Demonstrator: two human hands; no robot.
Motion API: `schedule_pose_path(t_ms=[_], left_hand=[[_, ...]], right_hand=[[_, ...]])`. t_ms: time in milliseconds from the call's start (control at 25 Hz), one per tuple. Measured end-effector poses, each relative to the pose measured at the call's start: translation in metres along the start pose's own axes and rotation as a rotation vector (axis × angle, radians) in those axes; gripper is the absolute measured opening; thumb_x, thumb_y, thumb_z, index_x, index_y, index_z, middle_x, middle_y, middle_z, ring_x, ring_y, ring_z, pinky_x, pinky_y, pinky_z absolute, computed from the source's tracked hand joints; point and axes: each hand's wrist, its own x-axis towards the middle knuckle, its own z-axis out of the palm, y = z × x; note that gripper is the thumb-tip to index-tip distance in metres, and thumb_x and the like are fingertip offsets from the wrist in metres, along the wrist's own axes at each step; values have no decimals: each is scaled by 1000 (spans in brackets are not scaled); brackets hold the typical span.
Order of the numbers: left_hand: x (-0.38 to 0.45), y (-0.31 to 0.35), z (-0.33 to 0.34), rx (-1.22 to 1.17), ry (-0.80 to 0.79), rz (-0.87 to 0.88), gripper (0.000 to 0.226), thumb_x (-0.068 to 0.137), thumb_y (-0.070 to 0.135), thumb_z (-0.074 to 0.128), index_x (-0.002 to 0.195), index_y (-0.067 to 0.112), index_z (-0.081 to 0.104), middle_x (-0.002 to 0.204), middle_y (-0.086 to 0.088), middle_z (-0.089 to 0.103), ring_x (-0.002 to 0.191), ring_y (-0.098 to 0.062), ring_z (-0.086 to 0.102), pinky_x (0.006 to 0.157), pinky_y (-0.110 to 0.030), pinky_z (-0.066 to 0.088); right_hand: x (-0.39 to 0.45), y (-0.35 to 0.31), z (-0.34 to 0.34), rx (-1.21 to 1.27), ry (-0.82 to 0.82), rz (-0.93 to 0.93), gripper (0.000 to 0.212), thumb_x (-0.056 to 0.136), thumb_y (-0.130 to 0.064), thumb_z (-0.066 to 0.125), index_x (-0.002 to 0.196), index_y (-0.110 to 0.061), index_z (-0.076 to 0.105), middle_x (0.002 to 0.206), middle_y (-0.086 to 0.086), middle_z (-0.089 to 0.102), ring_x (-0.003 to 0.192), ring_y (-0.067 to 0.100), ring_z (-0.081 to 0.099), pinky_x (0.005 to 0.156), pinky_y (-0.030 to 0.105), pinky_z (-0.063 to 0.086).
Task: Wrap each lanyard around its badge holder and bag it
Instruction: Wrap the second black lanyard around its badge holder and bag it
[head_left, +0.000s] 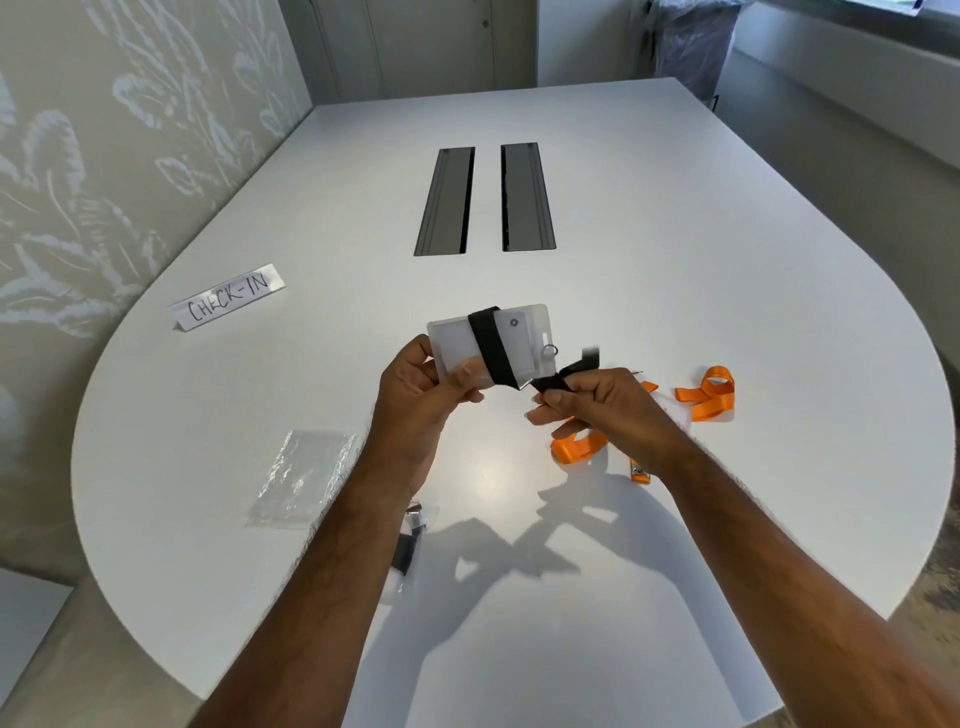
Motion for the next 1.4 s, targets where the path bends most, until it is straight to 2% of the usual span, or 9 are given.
schedule_pose_path(t_ms=[200,360,640,800,880,1000,1120,1320,1400], left_hand=[[8,-8,1,7,181,-48,30,85,20,85,111,20,69,105,-2,79,96,-21,75,74,-26,59],[13,-17,2,146,270,-47,21,91,15,81,106,24,69,96,9,79,85,-7,77,74,-28,61],[11,-28,2,266,374,-50,15,87,27,85,92,27,70,85,10,76,73,-4,67,80,-39,60],[11,-24,3,334,362,-51,23,84,37,85,97,24,71,83,16,76,69,-3,69,70,-30,60],[11,-23,6,385,350,-41,21,84,38,86,94,27,71,81,17,76,71,-7,72,67,-29,60],[11,-24,10,454,332,-25,19,84,35,86,94,26,72,78,14,76,73,-11,73,71,-35,62],[10,-29,8,499,299,-30,20,84,31,86,98,21,75,80,7,78,75,-14,74,73,-37,64],[-1,-33,9,598,184,-45,21,85,29,87,82,37,68,72,36,71,74,10,70,59,-5,51],[-2,-33,10,595,120,-57,18,86,28,86,90,33,70,76,29,73,73,4,72,61,-5,51]], right_hand=[[-7,5,17,-147,-97,4,20,106,-22,65,105,-11,81,93,-1,82,86,14,77,73,26,62],[-16,-9,30,-346,-197,-126,23,104,-35,65,94,-23,82,69,-12,56,61,3,58,60,15,47],[-25,-41,37,-275,-156,-160,23,103,-44,65,99,-33,85,88,-18,56,92,10,63,82,29,56],[-27,-47,38,-136,-66,-184,31,100,-50,60,94,-32,85,100,-7,61,103,31,66,93,38,53],[-26,-50,38,-32,-3,-202,31,102,-43,60,93,-28,86,117,0,60,108,24,67,93,27,53],[-22,-57,39,148,61,-253,32,105,-32,58,96,-23,86,131,-6,64,118,21,69,79,32,59],[-18,-69,34,280,89,-329,33,108,-25,53,106,-14,84,137,2,64,124,18,67,97,27,55],[-3,-91,28,234,160,-336,26,109,-18,57,107,-20,82,134,7,70,121,16,71,95,21,53],[6,-93,28,162,197,-295,23,109,-18,58,111,-19,81,129,7,74,112,8,70,90,20,51]])
